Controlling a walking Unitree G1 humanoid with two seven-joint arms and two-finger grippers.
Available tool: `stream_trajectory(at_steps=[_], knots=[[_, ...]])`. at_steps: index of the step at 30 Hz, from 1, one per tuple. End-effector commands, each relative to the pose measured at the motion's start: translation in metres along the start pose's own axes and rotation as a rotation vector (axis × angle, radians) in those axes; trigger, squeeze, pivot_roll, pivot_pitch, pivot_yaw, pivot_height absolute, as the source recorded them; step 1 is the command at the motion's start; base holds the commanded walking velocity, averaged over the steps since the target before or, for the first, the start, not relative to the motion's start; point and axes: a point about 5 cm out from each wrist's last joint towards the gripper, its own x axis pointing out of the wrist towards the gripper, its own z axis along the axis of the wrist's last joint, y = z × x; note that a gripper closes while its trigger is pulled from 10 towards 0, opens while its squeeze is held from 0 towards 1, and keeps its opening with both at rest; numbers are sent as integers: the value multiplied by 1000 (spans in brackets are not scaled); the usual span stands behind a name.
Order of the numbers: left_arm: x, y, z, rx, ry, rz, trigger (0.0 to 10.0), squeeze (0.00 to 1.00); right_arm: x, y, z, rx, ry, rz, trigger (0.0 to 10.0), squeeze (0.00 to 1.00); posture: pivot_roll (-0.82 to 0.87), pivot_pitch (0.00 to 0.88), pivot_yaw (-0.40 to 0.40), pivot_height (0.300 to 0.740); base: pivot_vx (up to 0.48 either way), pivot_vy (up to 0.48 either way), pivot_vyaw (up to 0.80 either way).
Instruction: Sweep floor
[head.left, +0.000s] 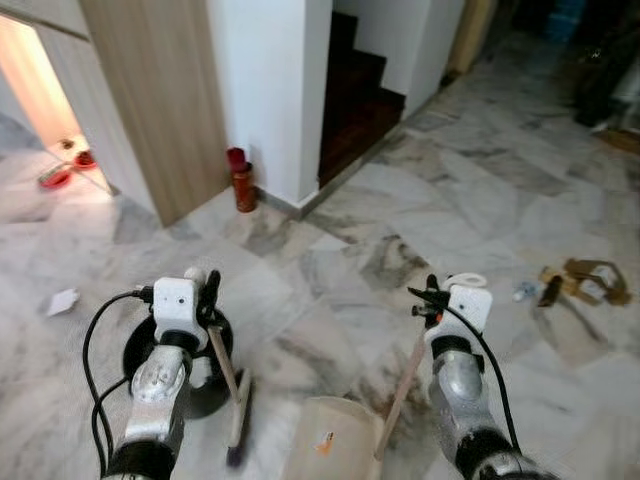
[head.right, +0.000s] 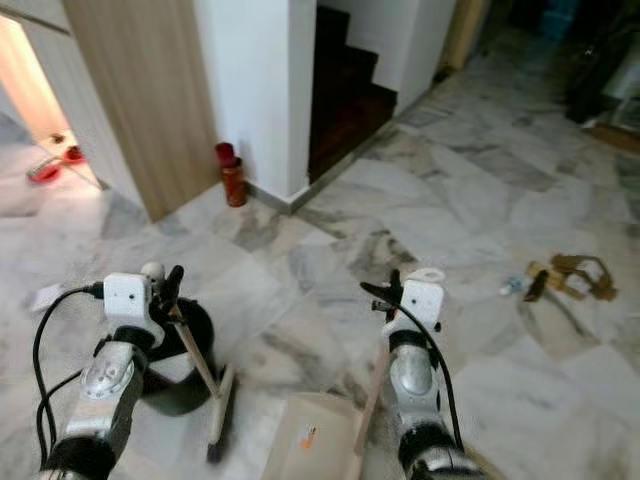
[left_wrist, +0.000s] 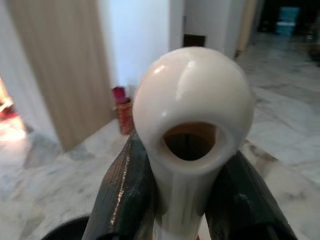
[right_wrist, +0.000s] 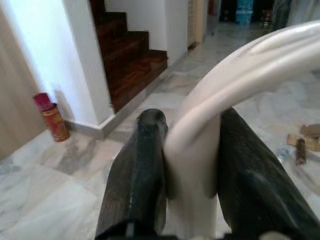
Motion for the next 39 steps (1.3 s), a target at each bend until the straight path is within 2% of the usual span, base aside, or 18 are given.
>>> stream_trajectory(at_steps=[1, 8, 25, 35, 37, 39], knots=[[1, -4, 3, 0, -23, -11, 10000, 0, 4, -6, 6, 0, -21, -16, 10000, 0, 44, 0, -16, 740, 0, 0, -781], [-1, 0, 0, -2, -22, 18, 10000, 0, 5, -7, 7, -11, -25, -6, 10000, 0, 35, 0, -40, 740, 0, 0, -781], [0, -4, -1, -10, -25, 4, 10000, 0, 2, -5, 5, -14, -26, 7, 10000, 0, 29, 0, -32, 740, 0, 0, -778], [-4, -8, -3, -37, -34, -20, 10000, 0, -1, 0, 4, -11, -36, 41, 10000, 0, 35, 0, -38, 740, 0, 0, -90], [-4, -8, -4, -5, -21, -16, 10000, 0, -1, 2, 3, -2, -35, 44, 10000, 0, 38, 0, -41, 740, 0, 0, 0], [-3, -6, -3, -10, -27, 0, 10000, 0, -1, 4, 5, 3, -41, 50, 10000, 0, 35, 0, -43, 740, 0, 0, 0]])
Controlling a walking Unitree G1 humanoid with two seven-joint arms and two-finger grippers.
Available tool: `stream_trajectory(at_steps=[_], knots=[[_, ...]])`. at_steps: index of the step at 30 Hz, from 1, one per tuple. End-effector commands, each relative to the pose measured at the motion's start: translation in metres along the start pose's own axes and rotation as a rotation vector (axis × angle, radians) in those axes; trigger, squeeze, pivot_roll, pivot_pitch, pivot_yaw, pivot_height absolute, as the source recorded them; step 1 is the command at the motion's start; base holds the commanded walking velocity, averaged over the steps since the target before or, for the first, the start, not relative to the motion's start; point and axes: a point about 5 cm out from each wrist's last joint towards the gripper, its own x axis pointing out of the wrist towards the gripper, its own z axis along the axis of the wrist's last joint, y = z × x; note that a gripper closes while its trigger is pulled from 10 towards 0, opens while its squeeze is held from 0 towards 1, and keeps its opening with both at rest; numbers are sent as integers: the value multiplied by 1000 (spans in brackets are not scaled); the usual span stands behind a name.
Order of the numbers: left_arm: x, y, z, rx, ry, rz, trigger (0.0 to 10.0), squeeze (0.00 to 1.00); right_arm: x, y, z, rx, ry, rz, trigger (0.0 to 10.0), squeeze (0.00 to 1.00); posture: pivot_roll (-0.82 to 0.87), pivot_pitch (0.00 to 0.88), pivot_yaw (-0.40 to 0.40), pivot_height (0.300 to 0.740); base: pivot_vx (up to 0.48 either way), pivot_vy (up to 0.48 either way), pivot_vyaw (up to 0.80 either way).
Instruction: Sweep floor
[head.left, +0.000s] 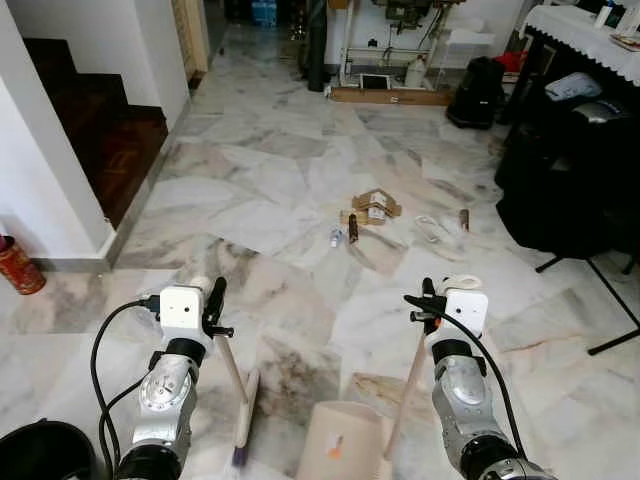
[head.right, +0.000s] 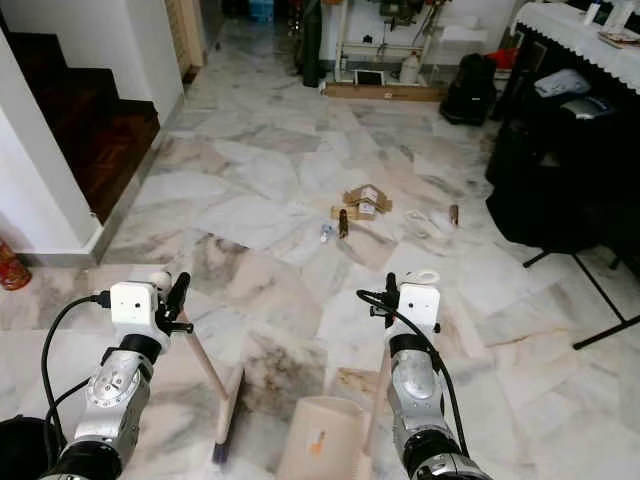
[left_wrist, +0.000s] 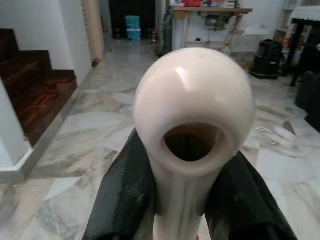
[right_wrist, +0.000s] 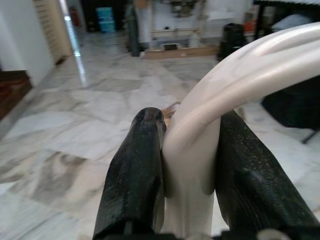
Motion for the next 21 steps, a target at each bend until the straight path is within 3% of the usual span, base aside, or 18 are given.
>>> stream_trajectory(at_steps=[1, 21], knots=[[3, 1, 7, 7, -38, 9, 10000, 0, 6, 2, 13, 4, -62, 9, 10000, 0, 34, 0, -43, 740, 0, 0, 0], [3, 7, 10, -3, -56, 48, 10000, 0, 11, -2, 18, -1, -76, 32, 10000, 0, 32, 0, -44, 740, 319, 0, 0]])
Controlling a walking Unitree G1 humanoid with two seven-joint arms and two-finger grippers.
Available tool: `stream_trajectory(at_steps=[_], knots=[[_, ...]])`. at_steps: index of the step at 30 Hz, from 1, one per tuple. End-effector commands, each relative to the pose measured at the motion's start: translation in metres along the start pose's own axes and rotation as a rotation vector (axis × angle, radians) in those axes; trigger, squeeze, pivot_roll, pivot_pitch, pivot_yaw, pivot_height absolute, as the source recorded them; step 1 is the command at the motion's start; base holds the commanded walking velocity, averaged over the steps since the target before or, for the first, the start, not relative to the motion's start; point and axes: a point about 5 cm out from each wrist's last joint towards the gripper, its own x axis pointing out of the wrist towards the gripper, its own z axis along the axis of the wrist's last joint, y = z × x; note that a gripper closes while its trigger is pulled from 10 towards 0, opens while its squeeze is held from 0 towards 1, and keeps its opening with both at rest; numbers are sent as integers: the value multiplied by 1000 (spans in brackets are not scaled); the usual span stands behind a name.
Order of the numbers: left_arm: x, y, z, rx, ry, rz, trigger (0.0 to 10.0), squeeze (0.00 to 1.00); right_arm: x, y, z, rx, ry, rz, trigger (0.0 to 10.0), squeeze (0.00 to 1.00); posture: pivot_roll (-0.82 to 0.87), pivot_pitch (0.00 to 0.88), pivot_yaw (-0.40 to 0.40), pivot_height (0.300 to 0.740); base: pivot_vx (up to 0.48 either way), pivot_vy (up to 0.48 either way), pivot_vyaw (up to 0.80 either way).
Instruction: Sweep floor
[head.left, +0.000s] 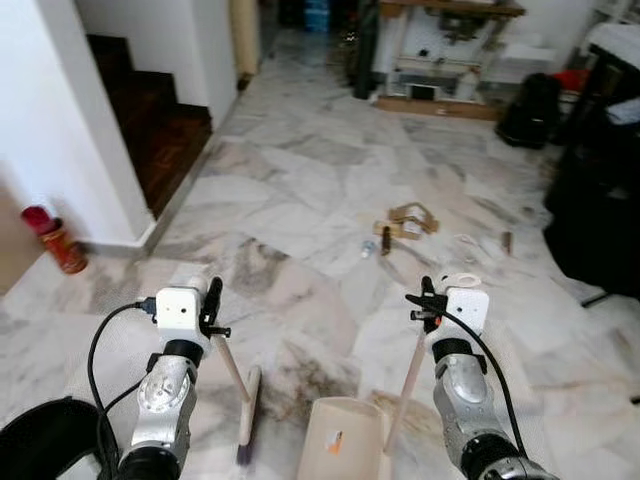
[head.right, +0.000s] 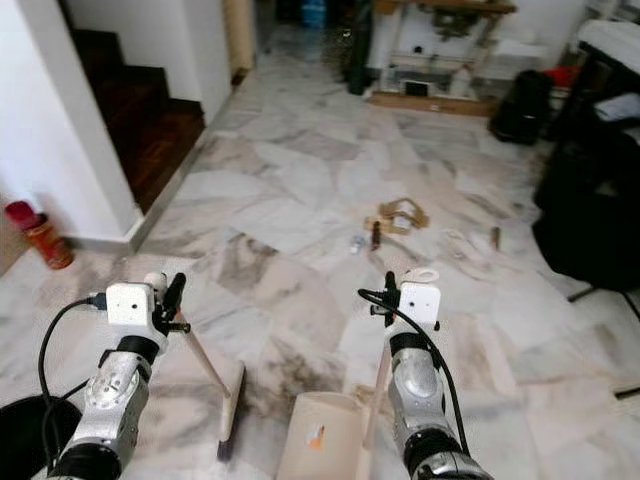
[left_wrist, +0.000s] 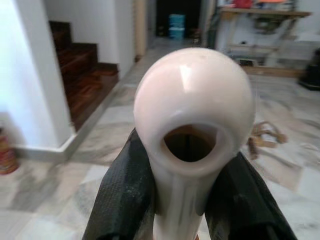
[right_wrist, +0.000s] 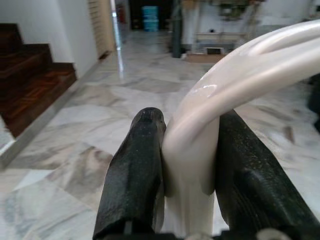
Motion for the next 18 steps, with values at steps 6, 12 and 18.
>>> stream_trajectory(at_steps=[6, 12, 18], knots=[[8, -4, 11, -1, -52, -14, 10000, 0, 6, -2, 11, -4, -55, 15, 10000, 0, 30, 0, -37, 740, 372, 0, 0], [10, -1, 13, 4, -56, -14, 10000, 0, 5, 2, 10, 7, -47, 27, 10000, 0, 35, 0, -34, 740, 375, 0, 0], [10, -1, 13, 12, -59, -15, 10000, 0, 4, 4, 9, -7, -47, 46, 10000, 0, 45, 0, -38, 740, 375, 0, 0]])
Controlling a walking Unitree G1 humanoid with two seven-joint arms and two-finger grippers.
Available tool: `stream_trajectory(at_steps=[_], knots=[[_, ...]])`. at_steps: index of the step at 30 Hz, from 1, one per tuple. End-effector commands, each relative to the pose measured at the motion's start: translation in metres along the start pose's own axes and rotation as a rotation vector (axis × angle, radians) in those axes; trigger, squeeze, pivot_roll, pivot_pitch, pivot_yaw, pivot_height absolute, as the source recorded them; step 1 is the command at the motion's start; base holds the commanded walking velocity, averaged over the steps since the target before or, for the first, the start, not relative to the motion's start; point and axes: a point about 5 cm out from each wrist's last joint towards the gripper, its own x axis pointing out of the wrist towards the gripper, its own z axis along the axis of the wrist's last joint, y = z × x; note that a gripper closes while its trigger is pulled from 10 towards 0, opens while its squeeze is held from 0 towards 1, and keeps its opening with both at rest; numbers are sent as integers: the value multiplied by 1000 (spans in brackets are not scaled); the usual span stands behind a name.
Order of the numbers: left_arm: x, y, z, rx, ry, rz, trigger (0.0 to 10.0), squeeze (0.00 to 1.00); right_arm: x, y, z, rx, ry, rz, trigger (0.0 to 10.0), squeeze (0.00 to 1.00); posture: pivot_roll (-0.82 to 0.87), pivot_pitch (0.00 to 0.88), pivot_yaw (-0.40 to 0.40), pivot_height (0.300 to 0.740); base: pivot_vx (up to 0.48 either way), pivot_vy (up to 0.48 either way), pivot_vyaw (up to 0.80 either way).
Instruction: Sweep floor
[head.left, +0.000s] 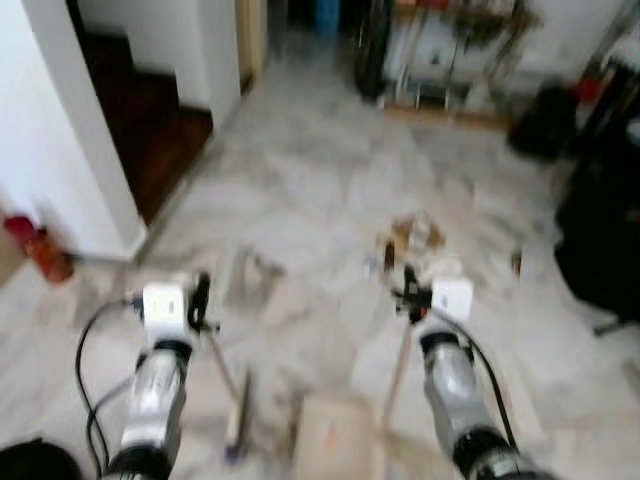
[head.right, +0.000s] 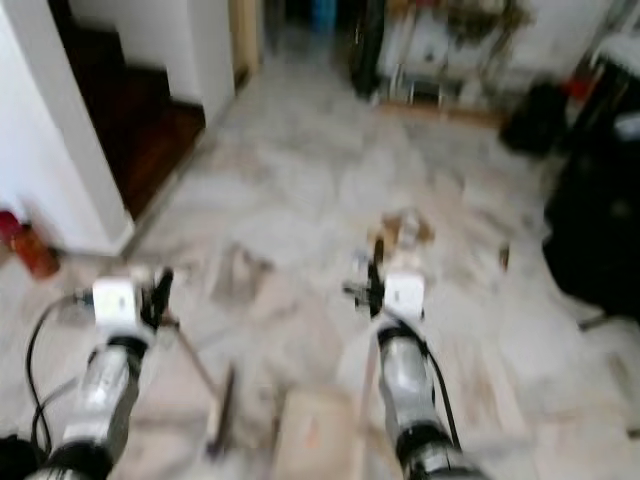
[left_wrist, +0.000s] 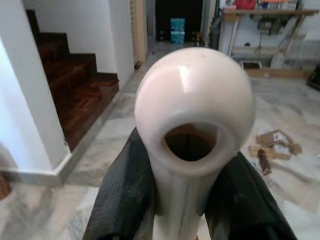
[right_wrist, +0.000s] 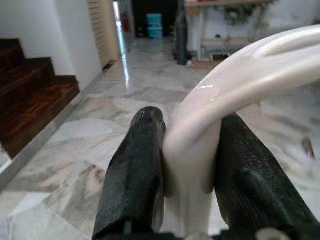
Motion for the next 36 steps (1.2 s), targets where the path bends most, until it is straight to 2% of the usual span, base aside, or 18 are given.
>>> stream_trajectory(at_steps=[1, 4, 17, 29, 36], knots=[[5, -11, 8, -12, -47, -28, 10000, 0, 2, -8, 6, -25, -28, -9, 10000, 0, 45, 0, -38, 740, 375, 0, 0], [5, -13, 8, -12, -51, -34, 10000, 0, 1, -6, 5, -44, -31, 12, 10000, 0, 52, 0, -44, 740, 377, 0, 0], [4, -12, 9, -7, -45, -57, 10000, 0, 3, -8, 6, -3, -27, -22, 10000, 0, 59, 0, -5, 740, 376, 0, 0], [6, -10, 11, 0, -48, -58, 10000, 0, -4, -3, -3, 19, 0, -7, 10000, 0, 54, 0, 1, 740, 376, 0, 0], [3, -11, 9, -8, -40, -57, 10000, 0, -3, 0, -1, -14, -13, 38, 10000, 0, 53, 0, -6, 740, 376, 0, 121]])
